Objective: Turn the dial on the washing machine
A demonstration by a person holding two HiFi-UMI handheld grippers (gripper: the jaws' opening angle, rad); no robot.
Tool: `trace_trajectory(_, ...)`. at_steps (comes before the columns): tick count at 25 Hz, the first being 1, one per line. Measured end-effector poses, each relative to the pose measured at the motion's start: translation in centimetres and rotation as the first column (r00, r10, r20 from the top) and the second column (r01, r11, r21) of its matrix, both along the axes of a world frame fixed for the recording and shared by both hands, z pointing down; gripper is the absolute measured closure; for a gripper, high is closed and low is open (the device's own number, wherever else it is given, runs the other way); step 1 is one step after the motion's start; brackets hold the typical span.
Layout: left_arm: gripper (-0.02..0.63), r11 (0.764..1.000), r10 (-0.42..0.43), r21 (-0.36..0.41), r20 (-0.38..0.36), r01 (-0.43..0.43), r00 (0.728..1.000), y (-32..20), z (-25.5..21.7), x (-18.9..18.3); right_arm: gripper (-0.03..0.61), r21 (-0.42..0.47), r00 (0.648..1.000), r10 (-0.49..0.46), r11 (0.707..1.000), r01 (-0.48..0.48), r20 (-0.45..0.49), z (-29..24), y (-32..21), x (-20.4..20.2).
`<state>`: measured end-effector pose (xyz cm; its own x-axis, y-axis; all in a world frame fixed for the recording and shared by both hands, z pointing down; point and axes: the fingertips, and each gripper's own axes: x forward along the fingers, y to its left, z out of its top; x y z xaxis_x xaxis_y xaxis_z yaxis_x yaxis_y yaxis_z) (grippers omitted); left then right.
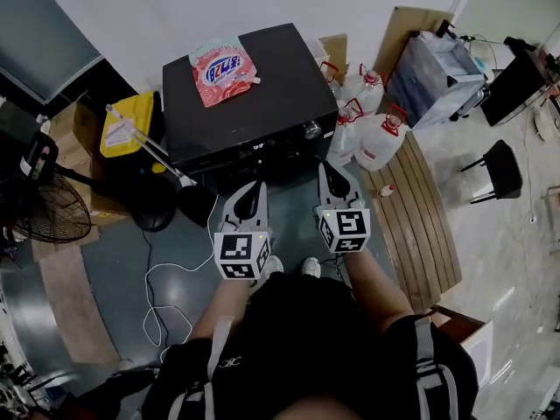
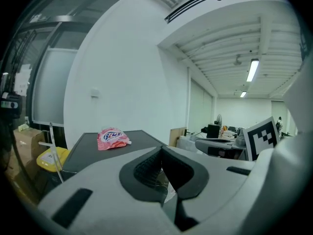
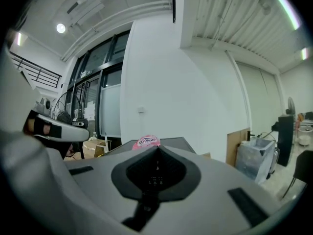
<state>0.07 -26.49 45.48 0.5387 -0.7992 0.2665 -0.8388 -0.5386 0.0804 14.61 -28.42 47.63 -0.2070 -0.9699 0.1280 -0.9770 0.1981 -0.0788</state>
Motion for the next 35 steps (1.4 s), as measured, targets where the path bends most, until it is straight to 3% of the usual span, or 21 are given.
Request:
trace_trajectory(5,0.611,0.999,-0.032,-0.028,0.008,0.033,0.999,-0.6,1.1,-1.0,0.568,0.001,1.0,0.002,1.0,-0.002,-0.017,1.4,-2.1,0.6)
trace_trajectory(11,0.611,0.996,-0.075,-0.055,0.025,0.076,0.997,-0.7,2.3,-1.9,0.434,-0.082,0.998,-0.033,0.996,0.028,-0.056,6.0,-5.8,1.5)
trace_trajectory(15,0.611,0.991,-0.11,-0.076,0.042,0.113,0.993,-0.8,3.2,-2.9,0.397,-0.166,0.993,-0.04,0.986,0.021,-0.111,10.4,-8.7,2.1)
trace_trajectory(25,0.611,0.967,-0.22,-0.111,0.081,0.228,0.972,-0.6,4.6,-6.3,0.367,-0.28,0.974,-0.021,0.959,-0.044,-0.224,18.2,-15.2,4.0)
trace_trajectory(35,0.611,0.956,-0.249,-0.133,0.114,0.263,0.962,-0.4,5.3,-8.3,0.336,-0.335,0.958,-0.105,0.942,0.01,-0.267,21.1,-17.7,2.8)
